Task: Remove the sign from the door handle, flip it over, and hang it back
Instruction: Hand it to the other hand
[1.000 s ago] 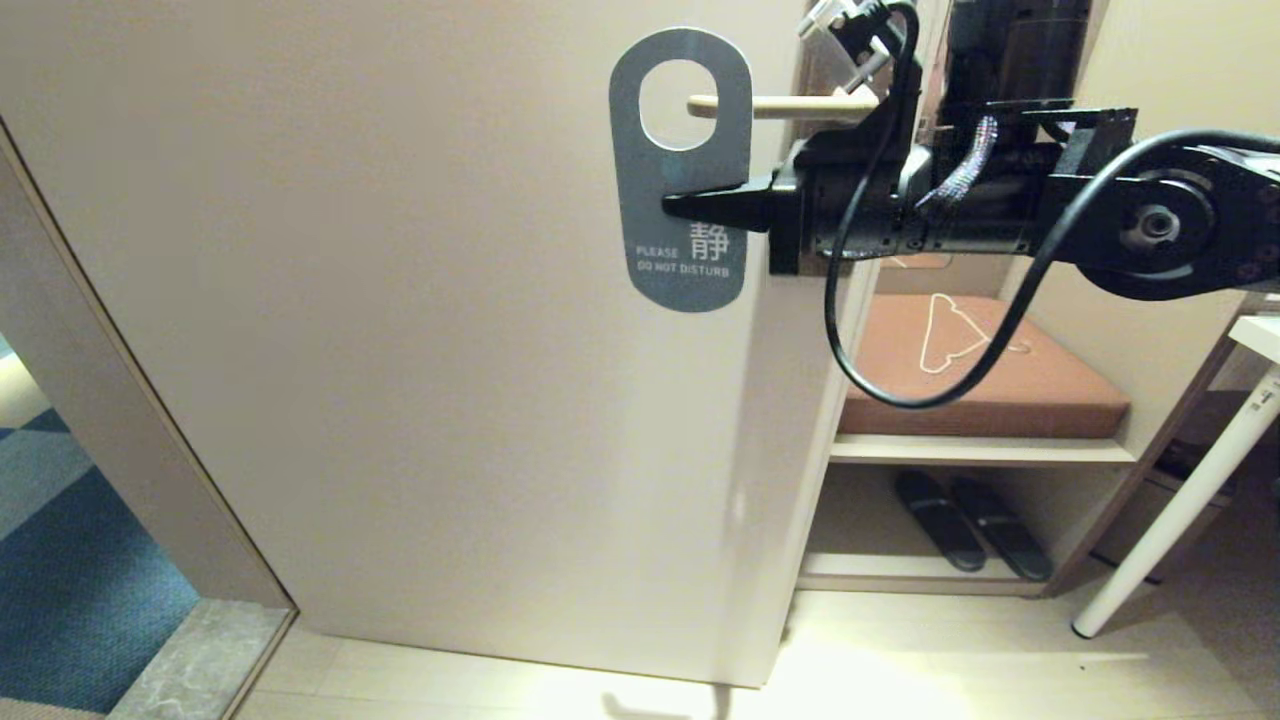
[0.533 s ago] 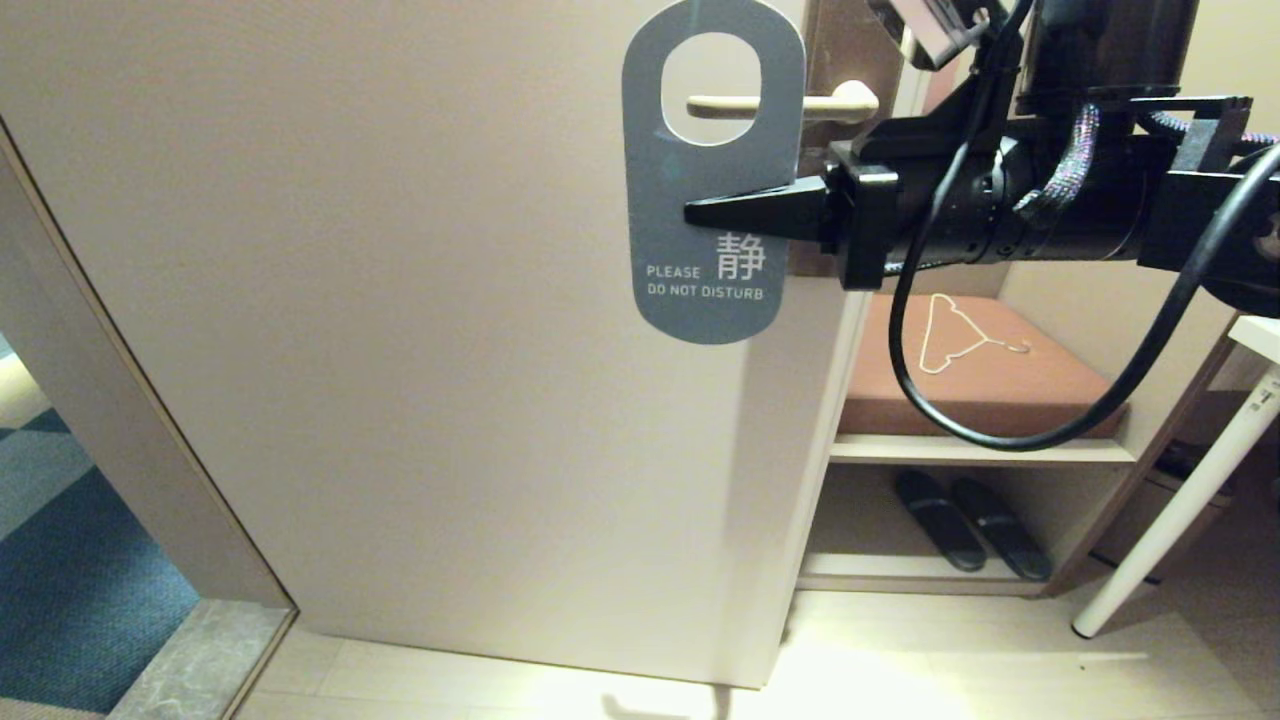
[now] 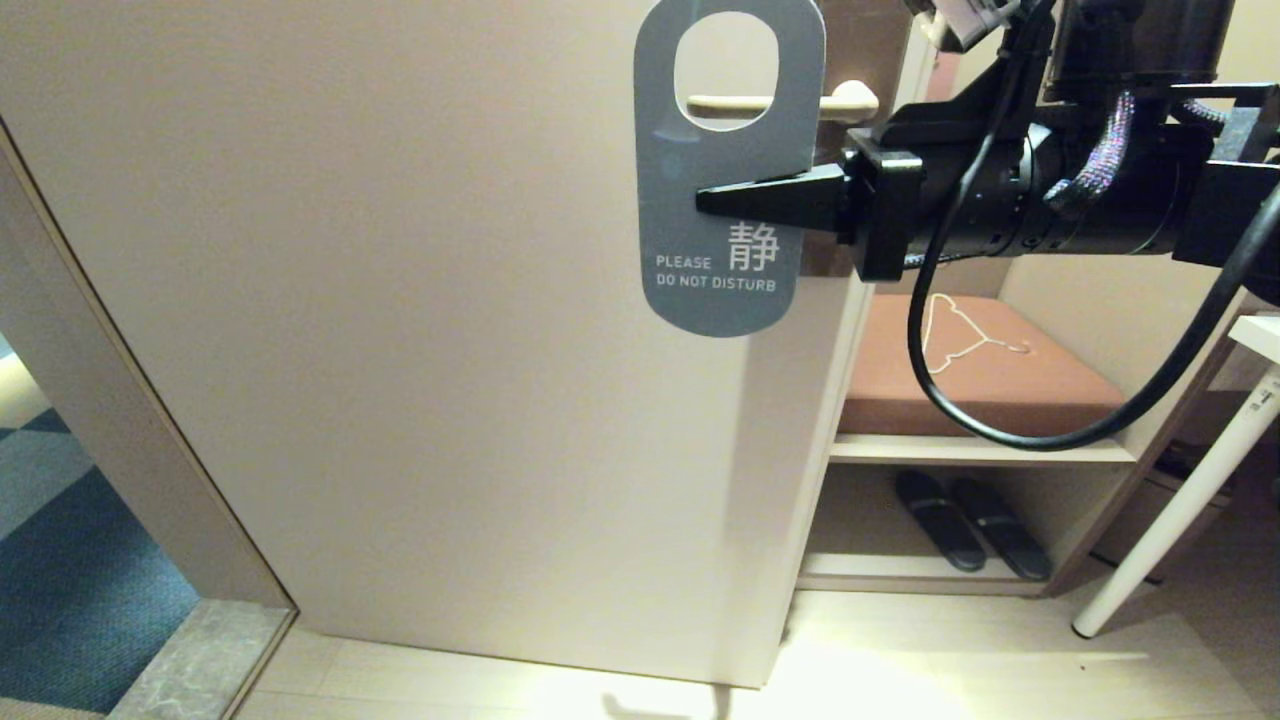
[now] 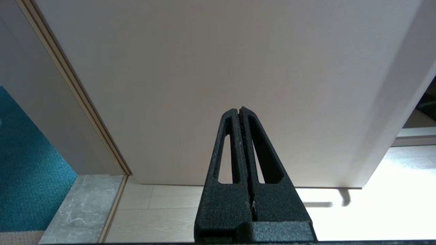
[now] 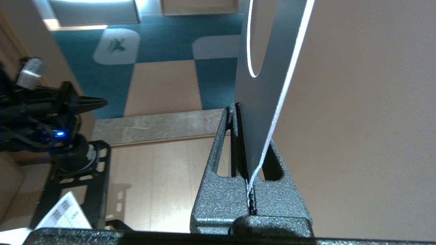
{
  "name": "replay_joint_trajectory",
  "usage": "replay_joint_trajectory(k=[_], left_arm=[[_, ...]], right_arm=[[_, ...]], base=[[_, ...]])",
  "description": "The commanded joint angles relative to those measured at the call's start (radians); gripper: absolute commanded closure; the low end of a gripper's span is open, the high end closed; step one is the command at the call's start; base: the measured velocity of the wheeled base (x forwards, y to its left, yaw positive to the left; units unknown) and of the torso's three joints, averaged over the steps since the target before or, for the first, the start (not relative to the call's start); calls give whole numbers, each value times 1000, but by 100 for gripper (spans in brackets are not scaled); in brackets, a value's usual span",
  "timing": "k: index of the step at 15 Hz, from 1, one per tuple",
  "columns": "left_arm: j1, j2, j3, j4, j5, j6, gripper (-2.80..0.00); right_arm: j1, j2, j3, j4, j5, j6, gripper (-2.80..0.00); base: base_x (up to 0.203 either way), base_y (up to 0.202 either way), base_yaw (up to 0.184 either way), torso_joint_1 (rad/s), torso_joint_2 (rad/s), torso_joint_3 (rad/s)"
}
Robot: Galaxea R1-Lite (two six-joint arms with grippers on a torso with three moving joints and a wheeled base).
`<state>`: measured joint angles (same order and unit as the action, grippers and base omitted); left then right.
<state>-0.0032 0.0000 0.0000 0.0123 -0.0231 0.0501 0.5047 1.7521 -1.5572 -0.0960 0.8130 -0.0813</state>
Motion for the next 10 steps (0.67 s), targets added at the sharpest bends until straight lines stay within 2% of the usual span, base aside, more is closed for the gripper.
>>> replay_joint_trajectory(k=[1,5,10], left_arm=[[0,2,0,0,-1,3,0],[0,2,0,1,-1,13,0],[0,1,-16,-35,-18,47,0]], right_arm=[[4,-4,16,-2,-18,-2,0],[22,-22,72,-11,-27,0,0],[29,7,156,-109,-22,3,0]], base=[[0,0,0,0,0,0],[0,0,0,0,0,0],[0,0,0,0,0,0]])
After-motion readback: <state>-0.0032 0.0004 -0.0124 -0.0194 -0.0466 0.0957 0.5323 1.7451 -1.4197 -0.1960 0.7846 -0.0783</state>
